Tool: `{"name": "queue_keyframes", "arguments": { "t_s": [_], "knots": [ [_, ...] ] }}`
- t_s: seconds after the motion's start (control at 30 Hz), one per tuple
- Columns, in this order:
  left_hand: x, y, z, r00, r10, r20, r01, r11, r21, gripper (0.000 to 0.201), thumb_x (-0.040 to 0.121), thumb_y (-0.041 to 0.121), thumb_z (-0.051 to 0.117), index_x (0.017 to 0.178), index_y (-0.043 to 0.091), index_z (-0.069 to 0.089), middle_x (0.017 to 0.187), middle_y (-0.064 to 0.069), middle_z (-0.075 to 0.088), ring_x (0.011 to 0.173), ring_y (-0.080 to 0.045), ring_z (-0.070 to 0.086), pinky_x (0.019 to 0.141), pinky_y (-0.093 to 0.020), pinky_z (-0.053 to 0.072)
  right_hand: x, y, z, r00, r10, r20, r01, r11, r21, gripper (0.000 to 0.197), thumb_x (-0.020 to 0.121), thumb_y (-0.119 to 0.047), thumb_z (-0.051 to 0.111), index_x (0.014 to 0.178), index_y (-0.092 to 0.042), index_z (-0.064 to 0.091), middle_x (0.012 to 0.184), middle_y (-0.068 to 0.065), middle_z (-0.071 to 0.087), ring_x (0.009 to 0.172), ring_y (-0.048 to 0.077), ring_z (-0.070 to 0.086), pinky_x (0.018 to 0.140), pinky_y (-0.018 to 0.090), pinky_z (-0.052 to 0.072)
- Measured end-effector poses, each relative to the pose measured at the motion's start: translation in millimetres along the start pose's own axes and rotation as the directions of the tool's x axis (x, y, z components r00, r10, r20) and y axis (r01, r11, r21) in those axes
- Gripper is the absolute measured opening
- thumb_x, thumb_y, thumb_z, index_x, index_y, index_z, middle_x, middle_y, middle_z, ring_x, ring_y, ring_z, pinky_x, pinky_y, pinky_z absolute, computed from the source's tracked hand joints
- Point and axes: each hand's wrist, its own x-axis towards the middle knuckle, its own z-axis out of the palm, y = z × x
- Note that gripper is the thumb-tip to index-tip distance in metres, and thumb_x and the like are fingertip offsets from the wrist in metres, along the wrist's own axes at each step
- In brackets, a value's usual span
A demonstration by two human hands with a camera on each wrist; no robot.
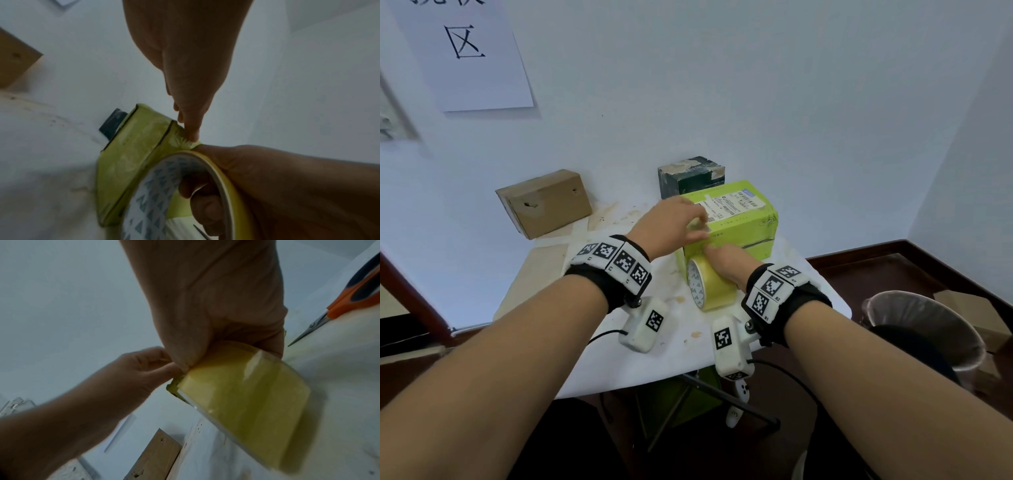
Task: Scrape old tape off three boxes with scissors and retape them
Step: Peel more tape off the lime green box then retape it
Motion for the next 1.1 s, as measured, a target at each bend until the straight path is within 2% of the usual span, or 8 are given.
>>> {"name": "queue_keyframes", "arguments": {
  "t_s": [0.07, 0.2, 0.3, 0.4, 0.7, 0.87, 0.97, 1.1],
  "knots": [
    [-3.1, -1.1, 8.4, 0.999, -0.039, -0.008, 0.037, 0.987, -0.155, 0.026, 0.093, 0.035, 0.059, 0.109, 0.015, 0.066, 0.108, 0.002, 0.070, 0.085, -0.008, 0.053, 0.072, -0.018, 0.033, 0.3, 0.9, -0.5, 1.000, 0.001, 0.005, -0.002, 1.000, 0.031, 0.047, 0.104, -0.027, 0.029, 0.132, 0.006, 0.047, 0.135, 0.024, 0.049, 0.125, 0.036, 0.046, 0.105, 0.041, 0.037],
    [-11.0, -4.2, 14.8, 0.998, -0.052, -0.020, 0.046, 0.972, -0.230, 0.025, 0.093, 0.033, 0.060, 0.109, 0.015, 0.067, 0.108, 0.005, 0.071, 0.088, -0.014, 0.063, 0.080, -0.025, 0.045, 0.0, 3.6, -1.4, 0.999, 0.032, 0.020, -0.034, 0.993, 0.112, 0.053, 0.102, -0.038, 0.034, 0.130, 0.003, 0.049, 0.132, 0.020, 0.052, 0.122, 0.035, 0.049, 0.104, 0.041, 0.040],
    [-12.3, -6.2, 15.4, 0.999, -0.045, -0.021, 0.040, 0.977, -0.210, 0.026, 0.093, 0.033, 0.060, 0.112, 0.016, 0.066, 0.106, 0.005, 0.070, 0.075, -0.009, 0.054, 0.073, -0.020, 0.037, -1.4, 7.9, -4.4, 0.994, 0.066, 0.087, -0.091, 0.941, 0.326, 0.058, 0.096, -0.054, 0.039, 0.127, -0.006, 0.051, 0.123, 0.012, 0.060, 0.112, 0.028, 0.058, 0.098, 0.040, 0.048],
    [-13.1, -6.5, 18.1, 0.997, -0.062, -0.039, 0.052, 0.973, -0.226, 0.025, 0.094, 0.031, 0.060, 0.113, 0.016, 0.066, 0.108, 0.004, 0.071, 0.090, -0.016, 0.063, 0.078, -0.023, 0.040, -6.5, 11.2, -12.0, 0.983, 0.043, 0.180, -0.138, 0.818, 0.558, 0.037, 0.098, -0.036, 0.048, 0.128, -0.013, 0.050, 0.123, 0.007, 0.062, 0.103, 0.019, 0.061, 0.090, 0.033, 0.050],
    [-15.5, -2.5, 18.0, 0.995, -0.093, -0.028, 0.083, 0.964, -0.252, 0.025, 0.093, 0.030, 0.060, 0.113, 0.015, 0.066, 0.105, 0.001, 0.071, 0.092, -0.020, 0.065, 0.082, -0.030, 0.046, -9.6, 6.4, -10.8, 0.986, 0.083, 0.142, -0.134, 0.906, 0.402, 0.030, 0.097, -0.033, 0.052, 0.113, -0.008, 0.055, 0.105, 0.009, 0.065, 0.093, 0.020, 0.061, 0.079, 0.033, 0.054],
    [-15.0, -3.4, 18.0, 0.994, -0.109, -0.022, 0.098, 0.952, -0.288, 0.025, 0.093, 0.031, 0.061, 0.113, 0.017, 0.066, 0.106, 0.004, 0.071, 0.093, -0.016, 0.064, 0.081, -0.026, 0.045, -7.5, 27.1, -39.9, 0.987, 0.140, -0.077, -0.092, 0.890, 0.446, 0.034, 0.101, -0.027, 0.043, 0.075, -0.008, 0.053, 0.067, 0.007, 0.059, 0.047, 0.011, 0.056, 0.050, 0.020, 0.051],
    [-14.2, -4.7, 17.9, 0.994, -0.107, -0.023, 0.096, 0.955, -0.280, 0.026, 0.093, 0.032, 0.060, 0.114, 0.018, 0.065, 0.108, 0.006, 0.070, 0.082, -0.009, 0.058, 0.074, -0.020, 0.037, 1.2, 52.9, -58.3, 0.950, 0.148, -0.274, -0.118, 0.986, 0.121, 0.017, 0.093, -0.008, 0.047, 0.091, -0.001, 0.063, 0.094, 0.014, 0.068, 0.086, 0.023, 0.067, 0.085, 0.034, 0.055],
    [-12.8, -6.3, 17.7, 0.993, -0.114, -0.015, 0.105, 0.949, -0.296, 0.026, 0.092, 0.032, 0.061, 0.114, 0.019, 0.065, 0.110, 0.007, 0.069, 0.083, -0.003, 0.053, 0.074, -0.016, 0.034, -0.7, 68.2, -59.2, 0.976, 0.198, -0.094, -0.218, 0.856, -0.469, 0.029, 0.096, -0.010, 0.045, 0.120, -0.004, 0.060, 0.128, 0.012, 0.058, 0.116, 0.027, 0.056, 0.096, 0.030, 0.046]
  ]
}}
